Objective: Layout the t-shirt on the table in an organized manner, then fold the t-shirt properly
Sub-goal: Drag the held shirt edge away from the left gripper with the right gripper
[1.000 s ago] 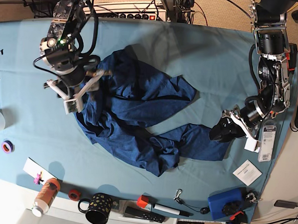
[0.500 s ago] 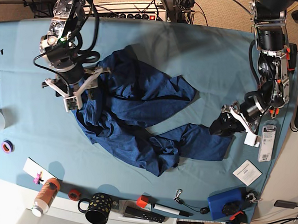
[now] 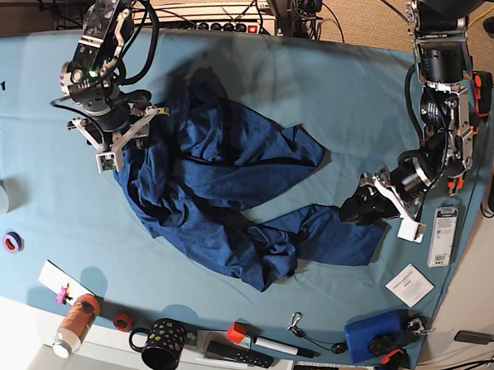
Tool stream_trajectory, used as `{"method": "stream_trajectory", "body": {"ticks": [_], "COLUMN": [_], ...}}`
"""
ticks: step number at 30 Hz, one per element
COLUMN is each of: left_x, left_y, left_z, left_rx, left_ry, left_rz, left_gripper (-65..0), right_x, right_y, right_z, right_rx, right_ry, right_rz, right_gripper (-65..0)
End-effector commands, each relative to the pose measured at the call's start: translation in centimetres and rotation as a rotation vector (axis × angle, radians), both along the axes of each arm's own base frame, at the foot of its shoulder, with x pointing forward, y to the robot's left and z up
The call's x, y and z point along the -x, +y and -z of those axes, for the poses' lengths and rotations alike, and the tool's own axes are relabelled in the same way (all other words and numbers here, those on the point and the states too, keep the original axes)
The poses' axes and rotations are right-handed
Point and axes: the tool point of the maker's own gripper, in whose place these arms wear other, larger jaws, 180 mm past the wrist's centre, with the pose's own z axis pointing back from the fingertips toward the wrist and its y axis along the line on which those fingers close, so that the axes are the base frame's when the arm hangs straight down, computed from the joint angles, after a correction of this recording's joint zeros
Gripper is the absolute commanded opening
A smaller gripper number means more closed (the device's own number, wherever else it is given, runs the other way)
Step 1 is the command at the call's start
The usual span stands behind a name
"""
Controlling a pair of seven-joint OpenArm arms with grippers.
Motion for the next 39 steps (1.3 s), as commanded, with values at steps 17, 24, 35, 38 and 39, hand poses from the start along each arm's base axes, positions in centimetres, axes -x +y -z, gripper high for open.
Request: {"method": "stream_trajectory", "body": {"ticks": [17,24,35,38,39], "left_x": [0.2,0.2,0.2,0.2,0.2], "left_y": [0.3,0.3,0.3,0.3,0.3], "left_z": [-0.6,-0.6,-0.6,-0.6,-0.6], "left_rx": [0.018,0.018,0.018,0.018,0.018], "left_ry": [-0.029,-0.029,-0.028,-0.028,-0.028], "left_rz": [-0.009,-0.009,-0.009,-0.009,-0.009], "left_gripper": [-35.9,-35.9,-35.9,-35.9,-35.9], "right_x": [-3.1,-3.1,-2.0,-0.6,-0.3], "right_y": [1.8,1.9,-7.6,-10.9,-11.8], "right_z": [-5.6,-12.9,-16.6,-17.1,-16.8], "right_rx": [-0.051,0.073,0.307,0.297,0.270], "right_ry": [-0.187,-0.386,-0.469,-0.477,-0.474], "right_rz": [-0.068,-0.086,0.148,0.257,0.281], "right_gripper": [-63.2,-63.2,-63.1,-60.7,-55.9]}}
